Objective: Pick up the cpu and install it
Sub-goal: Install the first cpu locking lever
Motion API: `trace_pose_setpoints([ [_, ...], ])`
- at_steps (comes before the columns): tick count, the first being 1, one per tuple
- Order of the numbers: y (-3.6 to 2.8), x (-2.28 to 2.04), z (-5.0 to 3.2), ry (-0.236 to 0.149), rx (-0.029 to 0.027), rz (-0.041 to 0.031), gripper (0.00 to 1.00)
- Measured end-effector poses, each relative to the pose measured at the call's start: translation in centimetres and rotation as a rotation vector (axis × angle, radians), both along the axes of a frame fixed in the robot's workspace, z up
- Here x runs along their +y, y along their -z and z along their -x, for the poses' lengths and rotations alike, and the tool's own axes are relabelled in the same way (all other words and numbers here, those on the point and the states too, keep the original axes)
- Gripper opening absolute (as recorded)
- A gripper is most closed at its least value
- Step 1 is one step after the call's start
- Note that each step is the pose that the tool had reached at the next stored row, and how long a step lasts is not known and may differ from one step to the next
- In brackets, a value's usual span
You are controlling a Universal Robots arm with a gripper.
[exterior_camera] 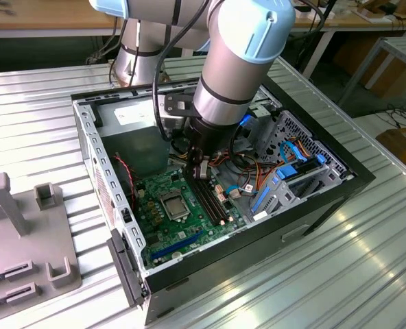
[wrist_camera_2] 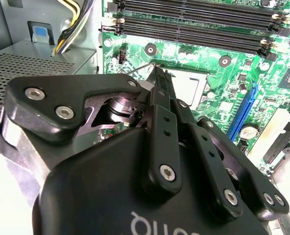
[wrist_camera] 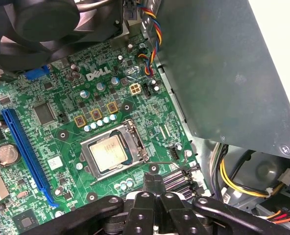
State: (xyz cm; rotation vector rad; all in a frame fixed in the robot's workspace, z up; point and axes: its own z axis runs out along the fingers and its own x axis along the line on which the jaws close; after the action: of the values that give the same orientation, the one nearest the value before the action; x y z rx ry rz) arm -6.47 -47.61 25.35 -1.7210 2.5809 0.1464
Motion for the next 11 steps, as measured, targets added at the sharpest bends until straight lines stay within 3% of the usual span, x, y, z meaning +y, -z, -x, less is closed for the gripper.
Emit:
trace_pose_setpoints([
  [6,0.00,0.26,-0.63,0.000,0.0000,0.0000,0.11],
  [11,0.00,1.48,-1.09,0.000,0.0000,-0.0001,0.11],
])
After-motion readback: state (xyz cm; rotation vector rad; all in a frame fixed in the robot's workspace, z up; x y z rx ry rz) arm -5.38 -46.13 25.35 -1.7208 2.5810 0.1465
